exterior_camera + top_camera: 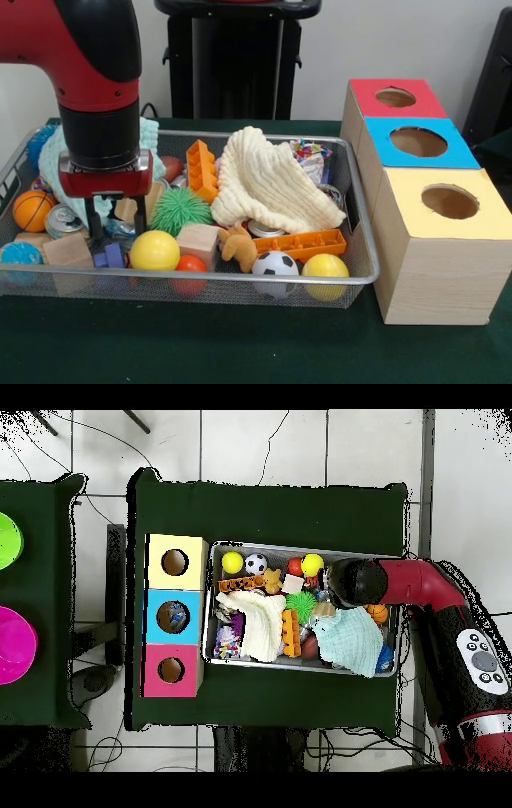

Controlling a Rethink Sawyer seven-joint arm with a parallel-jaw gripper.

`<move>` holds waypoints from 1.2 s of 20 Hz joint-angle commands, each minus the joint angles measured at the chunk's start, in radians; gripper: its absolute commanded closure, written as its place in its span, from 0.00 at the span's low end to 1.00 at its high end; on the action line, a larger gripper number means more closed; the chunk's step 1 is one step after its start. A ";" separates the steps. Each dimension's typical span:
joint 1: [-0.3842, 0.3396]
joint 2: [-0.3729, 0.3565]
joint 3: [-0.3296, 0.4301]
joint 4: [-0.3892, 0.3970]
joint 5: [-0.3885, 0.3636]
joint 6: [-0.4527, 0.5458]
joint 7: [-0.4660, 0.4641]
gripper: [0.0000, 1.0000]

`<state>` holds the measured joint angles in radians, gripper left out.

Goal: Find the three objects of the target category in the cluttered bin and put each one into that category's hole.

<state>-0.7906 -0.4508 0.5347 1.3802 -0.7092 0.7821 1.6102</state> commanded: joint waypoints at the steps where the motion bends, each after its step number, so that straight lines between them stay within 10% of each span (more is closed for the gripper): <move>1: 0.012 0.037 0.044 -0.036 -0.054 0.080 -0.329 0.00; 24: 0.011 0.050 0.015 0.016 -0.069 0.126 -0.363 0.00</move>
<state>-0.7842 -0.4391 0.5348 1.3801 -0.7117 0.7827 1.6034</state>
